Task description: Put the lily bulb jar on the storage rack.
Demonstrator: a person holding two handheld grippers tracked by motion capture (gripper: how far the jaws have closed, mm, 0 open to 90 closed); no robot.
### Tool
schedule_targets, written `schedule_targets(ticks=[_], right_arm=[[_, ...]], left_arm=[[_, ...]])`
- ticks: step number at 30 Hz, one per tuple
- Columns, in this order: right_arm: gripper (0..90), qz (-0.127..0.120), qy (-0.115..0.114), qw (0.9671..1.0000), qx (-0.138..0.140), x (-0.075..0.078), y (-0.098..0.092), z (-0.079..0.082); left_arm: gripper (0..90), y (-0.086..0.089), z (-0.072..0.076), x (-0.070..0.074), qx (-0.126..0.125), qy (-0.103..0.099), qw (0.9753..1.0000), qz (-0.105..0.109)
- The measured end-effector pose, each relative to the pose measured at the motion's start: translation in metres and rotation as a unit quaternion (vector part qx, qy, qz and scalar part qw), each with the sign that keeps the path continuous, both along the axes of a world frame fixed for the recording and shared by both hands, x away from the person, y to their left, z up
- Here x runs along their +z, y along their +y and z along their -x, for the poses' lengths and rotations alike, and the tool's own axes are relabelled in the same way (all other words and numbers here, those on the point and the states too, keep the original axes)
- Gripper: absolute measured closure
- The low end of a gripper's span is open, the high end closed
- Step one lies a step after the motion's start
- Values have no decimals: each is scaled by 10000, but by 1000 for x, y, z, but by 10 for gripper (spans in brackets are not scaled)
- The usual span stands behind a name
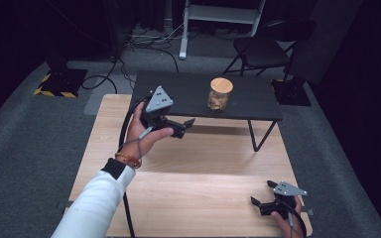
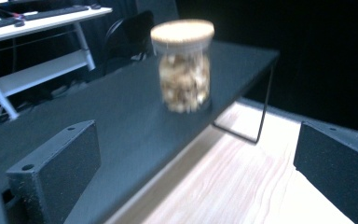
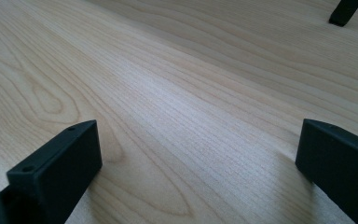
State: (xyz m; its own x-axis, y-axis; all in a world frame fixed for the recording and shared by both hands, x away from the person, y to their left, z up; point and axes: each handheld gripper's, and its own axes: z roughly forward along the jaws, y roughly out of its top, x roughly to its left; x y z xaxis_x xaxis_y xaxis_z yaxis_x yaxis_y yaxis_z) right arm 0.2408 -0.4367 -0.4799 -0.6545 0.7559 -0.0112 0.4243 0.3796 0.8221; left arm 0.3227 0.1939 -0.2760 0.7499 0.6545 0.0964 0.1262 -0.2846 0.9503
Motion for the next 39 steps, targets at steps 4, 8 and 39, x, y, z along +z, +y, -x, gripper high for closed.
schedule_targets(ticks=[4,8,39], right_arm=[[0,2,-2,10000,-1,0,0,0],[0,1,-1,10000,-1,0,0,0],[0,1,-1,10000,3,0,0,0]], left_arm=[[5,13,24,-20,28,75,10000,28],[5,25,46,-49,100,229,9997,-28],[5,47,93,-190,444,1223,9904,-460]])
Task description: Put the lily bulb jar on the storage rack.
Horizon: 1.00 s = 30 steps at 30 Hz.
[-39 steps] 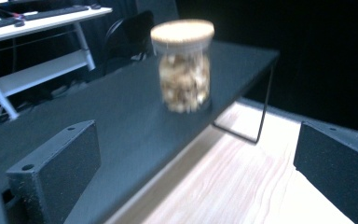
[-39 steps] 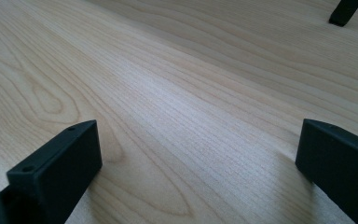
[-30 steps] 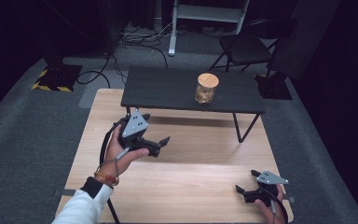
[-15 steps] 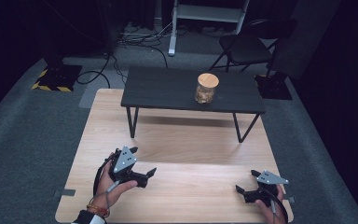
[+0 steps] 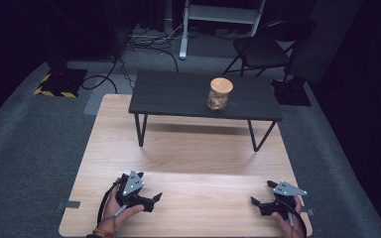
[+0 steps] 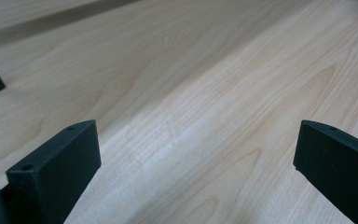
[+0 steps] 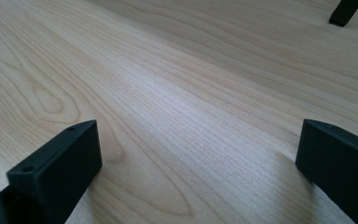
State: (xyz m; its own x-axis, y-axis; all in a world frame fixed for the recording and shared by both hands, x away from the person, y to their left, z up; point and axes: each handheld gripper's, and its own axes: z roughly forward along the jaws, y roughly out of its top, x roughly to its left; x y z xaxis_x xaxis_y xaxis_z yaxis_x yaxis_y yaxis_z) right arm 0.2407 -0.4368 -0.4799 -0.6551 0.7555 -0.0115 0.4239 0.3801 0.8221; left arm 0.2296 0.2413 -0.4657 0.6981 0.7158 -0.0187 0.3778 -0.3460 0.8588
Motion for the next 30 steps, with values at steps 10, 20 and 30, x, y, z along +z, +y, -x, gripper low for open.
schedule_targets(ticks=[10,20,30], right_arm=[[0,-1,-1,10000,1,0,0,0],[0,1,-1,10000,1,0,0,0],[0,1,-2,10000,1,0,0,0]], left_arm=[[9,-14,1,-15,13,105,9993,-354],[4,-12,-1,-21,-103,93,9996,-246],[4,-12,-1,-21,-112,96,9996,-242]])
